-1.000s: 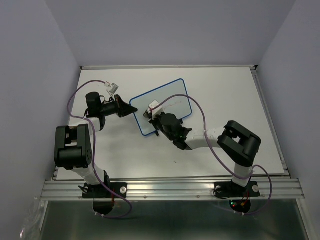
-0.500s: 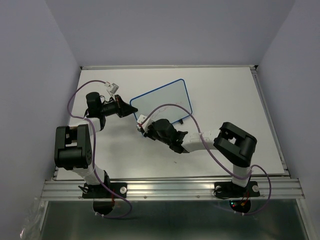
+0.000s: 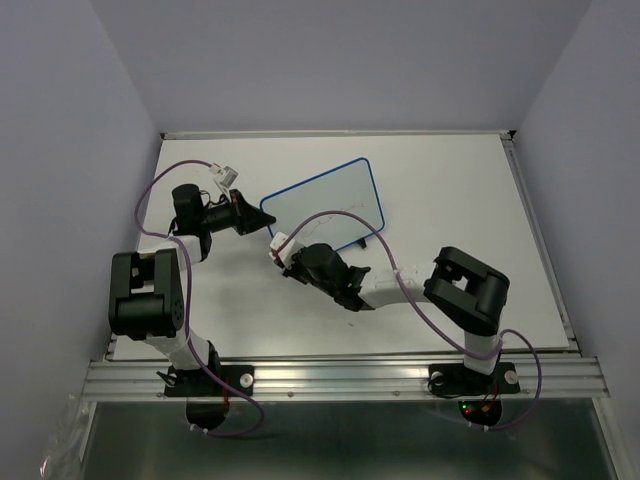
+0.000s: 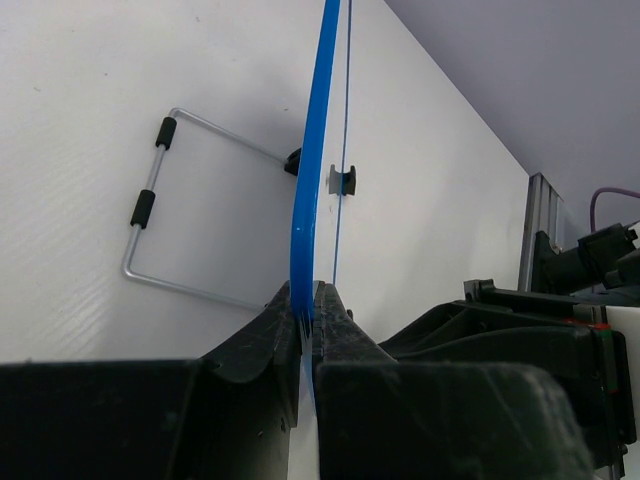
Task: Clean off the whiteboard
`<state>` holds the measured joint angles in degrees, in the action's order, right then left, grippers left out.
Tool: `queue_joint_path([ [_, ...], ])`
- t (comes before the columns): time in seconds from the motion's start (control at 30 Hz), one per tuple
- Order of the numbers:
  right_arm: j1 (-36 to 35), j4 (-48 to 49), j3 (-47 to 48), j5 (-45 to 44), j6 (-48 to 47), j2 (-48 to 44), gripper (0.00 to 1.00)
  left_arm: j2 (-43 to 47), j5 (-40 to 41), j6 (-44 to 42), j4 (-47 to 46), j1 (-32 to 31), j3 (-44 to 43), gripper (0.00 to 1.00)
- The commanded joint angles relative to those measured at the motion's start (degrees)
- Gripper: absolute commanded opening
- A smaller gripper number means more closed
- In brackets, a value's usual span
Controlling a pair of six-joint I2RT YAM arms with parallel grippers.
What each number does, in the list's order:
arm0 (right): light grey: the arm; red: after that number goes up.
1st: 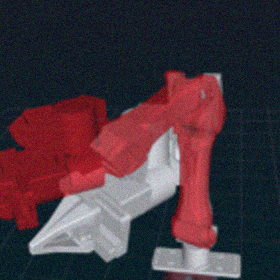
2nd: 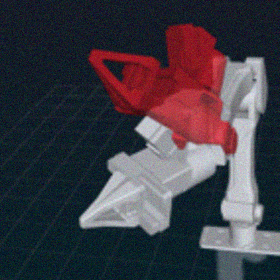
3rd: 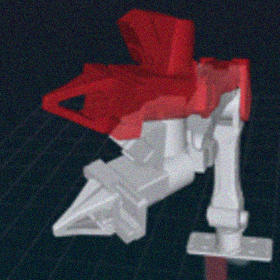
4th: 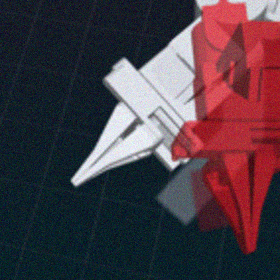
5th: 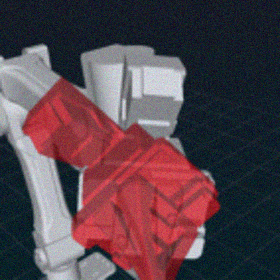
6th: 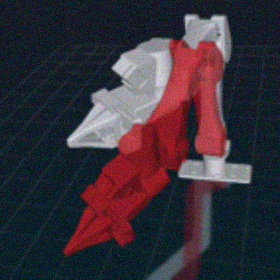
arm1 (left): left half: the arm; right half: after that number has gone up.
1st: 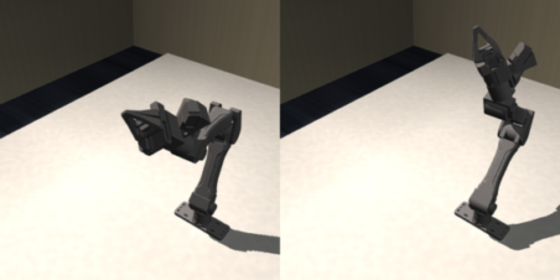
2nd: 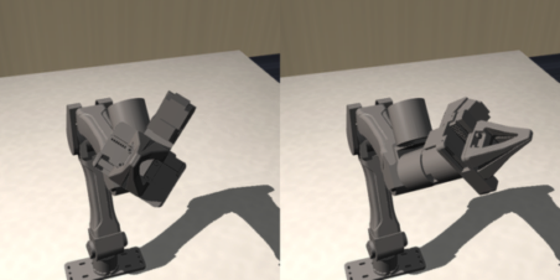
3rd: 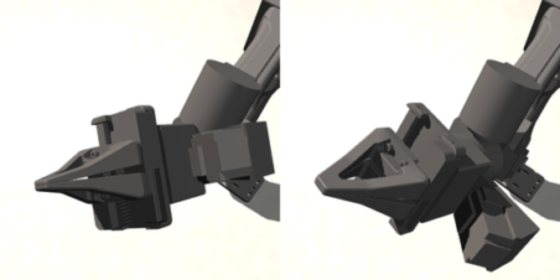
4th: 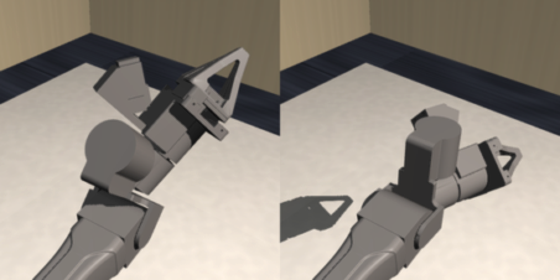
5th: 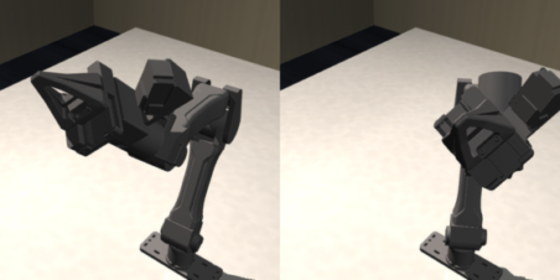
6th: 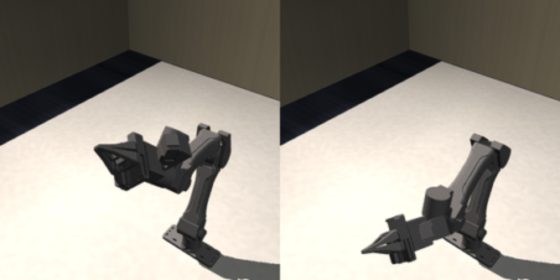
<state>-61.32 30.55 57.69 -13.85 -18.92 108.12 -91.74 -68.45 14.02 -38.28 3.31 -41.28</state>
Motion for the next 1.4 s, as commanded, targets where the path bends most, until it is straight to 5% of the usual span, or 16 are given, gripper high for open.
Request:
queue_joint_path([
  [0.0,0.15,5.67,0.67,-11.37,1.78,0.08,0.01,-0.01,8.77,-5.76,1.37,-0.32,1.2,0.0],
  [0.4,2.96,9.0,-1.18,-24.11,7.57,-2.47,0.01,0.16,8.94,-5.93,1.28,-0.32,1.29,0.0],
  [0.7,12.09,6.38,-3.11,-26.85,17.32,-5.98,0.01,0.16,8.77,-5.94,1.28,-0.24,1.29,0.0],
  [1.03,14.91,4.78,-5.3,-15.11,17.08,-7.48,0.01,-0.1,8.5,-5.94,1.28,-0.32,1.02,0.0],
  [1.37,4.64,8.21,-5.48,-3.83,8.55,-4.49,0.01,-0.28,8.5,-5.76,1.28,-0.5,0.94,0.0],
])
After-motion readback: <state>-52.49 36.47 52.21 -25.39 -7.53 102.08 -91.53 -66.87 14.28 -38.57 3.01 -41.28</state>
